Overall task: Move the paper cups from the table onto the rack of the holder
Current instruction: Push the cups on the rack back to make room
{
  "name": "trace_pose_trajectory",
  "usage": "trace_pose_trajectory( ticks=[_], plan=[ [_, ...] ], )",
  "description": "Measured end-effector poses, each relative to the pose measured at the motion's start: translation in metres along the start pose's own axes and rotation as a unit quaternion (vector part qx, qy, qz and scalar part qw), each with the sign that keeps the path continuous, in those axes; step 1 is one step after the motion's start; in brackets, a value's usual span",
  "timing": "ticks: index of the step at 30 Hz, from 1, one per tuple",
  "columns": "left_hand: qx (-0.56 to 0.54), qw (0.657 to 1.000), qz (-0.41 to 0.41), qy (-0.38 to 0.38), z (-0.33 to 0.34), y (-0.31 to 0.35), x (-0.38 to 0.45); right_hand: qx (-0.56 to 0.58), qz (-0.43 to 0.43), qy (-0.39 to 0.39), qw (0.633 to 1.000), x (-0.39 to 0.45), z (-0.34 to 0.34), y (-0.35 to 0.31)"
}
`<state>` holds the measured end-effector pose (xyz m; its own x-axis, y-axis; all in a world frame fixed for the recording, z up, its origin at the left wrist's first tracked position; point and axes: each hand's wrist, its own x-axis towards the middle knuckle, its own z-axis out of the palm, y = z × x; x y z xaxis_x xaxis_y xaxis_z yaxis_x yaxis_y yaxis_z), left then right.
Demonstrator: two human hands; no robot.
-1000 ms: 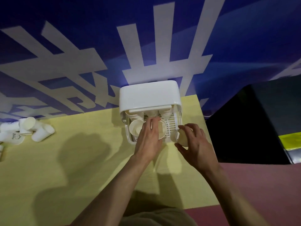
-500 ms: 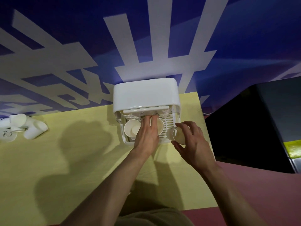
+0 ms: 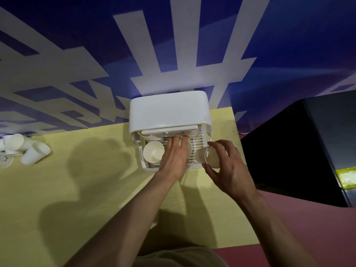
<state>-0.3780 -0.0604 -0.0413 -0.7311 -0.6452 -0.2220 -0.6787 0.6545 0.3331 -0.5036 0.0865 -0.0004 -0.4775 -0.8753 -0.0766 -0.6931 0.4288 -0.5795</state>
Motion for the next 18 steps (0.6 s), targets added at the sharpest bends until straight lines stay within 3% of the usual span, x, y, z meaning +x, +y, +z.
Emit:
trace_pose_trajectory(
  ticks=[9,18],
  plan=[
    [-0.098,0.992,-0.024,0.073,-0.028,0.0,-0.04,0.025,-0.07,0.009,0.997,0.009,0.007,-0.028],
    [-0.073,0.988,-0.06,0.123,-0.059,-0.017,-0.069,-0.055,-0.11,-0.045,0.991,0.031,0.032,-0.048]
  ],
)
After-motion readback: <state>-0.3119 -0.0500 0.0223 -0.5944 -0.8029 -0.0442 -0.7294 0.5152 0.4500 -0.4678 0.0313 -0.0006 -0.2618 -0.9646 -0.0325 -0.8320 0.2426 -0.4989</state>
